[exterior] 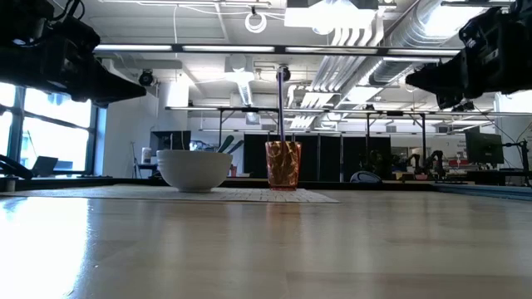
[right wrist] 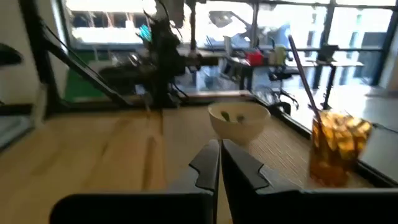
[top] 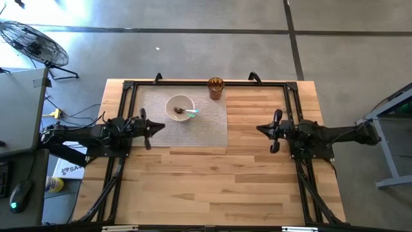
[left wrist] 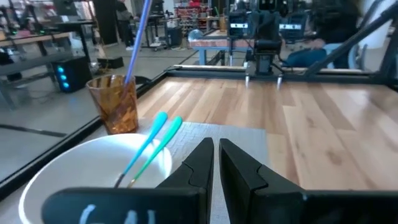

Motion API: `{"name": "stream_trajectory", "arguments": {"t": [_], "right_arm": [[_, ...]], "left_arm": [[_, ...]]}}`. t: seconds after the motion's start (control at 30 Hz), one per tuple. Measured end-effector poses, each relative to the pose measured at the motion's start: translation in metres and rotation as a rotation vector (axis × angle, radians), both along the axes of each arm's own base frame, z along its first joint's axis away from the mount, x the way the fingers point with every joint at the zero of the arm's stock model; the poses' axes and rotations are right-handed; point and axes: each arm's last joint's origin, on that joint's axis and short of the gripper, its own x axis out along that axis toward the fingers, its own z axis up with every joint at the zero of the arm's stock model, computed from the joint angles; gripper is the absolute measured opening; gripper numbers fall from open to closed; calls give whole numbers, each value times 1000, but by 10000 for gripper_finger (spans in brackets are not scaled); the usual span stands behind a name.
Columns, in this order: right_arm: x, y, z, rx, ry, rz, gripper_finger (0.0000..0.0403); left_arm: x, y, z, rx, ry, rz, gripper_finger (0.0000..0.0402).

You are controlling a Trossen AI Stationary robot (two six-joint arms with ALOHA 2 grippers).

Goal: Pick & Place Utensil
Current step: Return to Home Position

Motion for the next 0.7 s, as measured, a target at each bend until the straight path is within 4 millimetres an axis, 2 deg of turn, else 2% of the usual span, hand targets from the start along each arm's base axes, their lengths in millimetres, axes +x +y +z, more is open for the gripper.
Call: {"name": "stream_trajectory", "arguments": {"t": [0.13, 0.3, 0.5, 0.7], "right_arm": [[0, 3, 8, -15, -79, 121, 12], [0, 7, 3, -29, -28, 240, 12], [1, 6, -1, -153, 21, 218, 12], [1, 6, -1, -157, 22, 196, 12]], "left_arm": [[0, -1, 0, -5, 0, -28, 24], [1, -3, 0, -9, 0, -92, 24], [1, -3, 0, -3, 4, -95, 24], [1, -3, -2, -18, 18, -110, 6]]}}
